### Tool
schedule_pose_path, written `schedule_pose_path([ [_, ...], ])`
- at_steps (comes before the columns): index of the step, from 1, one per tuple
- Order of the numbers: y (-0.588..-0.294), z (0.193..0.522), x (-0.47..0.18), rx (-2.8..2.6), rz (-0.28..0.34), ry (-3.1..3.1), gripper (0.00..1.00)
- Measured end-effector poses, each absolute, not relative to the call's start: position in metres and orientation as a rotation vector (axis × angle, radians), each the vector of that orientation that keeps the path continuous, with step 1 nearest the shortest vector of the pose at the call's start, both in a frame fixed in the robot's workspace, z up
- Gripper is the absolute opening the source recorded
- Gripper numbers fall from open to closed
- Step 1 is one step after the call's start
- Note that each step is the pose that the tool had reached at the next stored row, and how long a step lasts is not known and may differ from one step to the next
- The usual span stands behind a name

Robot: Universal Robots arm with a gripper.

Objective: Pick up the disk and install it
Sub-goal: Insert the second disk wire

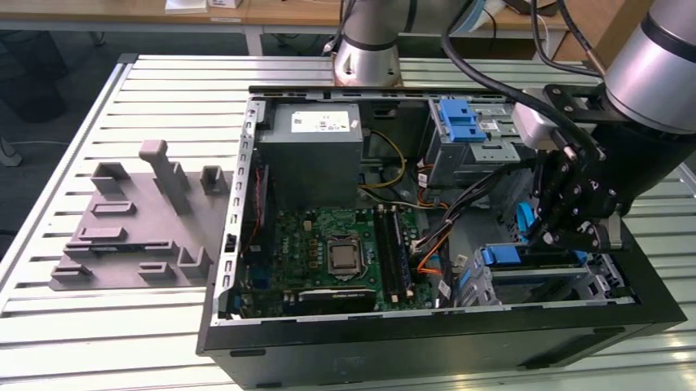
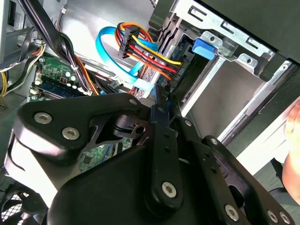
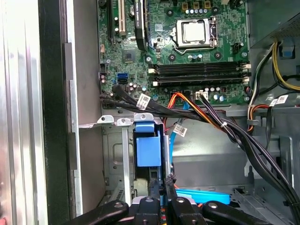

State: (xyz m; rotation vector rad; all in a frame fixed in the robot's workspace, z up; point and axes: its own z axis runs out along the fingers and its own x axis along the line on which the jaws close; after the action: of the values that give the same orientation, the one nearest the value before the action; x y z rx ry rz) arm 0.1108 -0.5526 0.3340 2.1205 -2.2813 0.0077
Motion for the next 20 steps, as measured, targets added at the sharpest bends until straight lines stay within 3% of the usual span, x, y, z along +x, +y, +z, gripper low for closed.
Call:
schedule_pose_path([
  [20, -0.5544, 0.3334, 0.1129, 2.119, 0.007, -2.28, 0.16],
])
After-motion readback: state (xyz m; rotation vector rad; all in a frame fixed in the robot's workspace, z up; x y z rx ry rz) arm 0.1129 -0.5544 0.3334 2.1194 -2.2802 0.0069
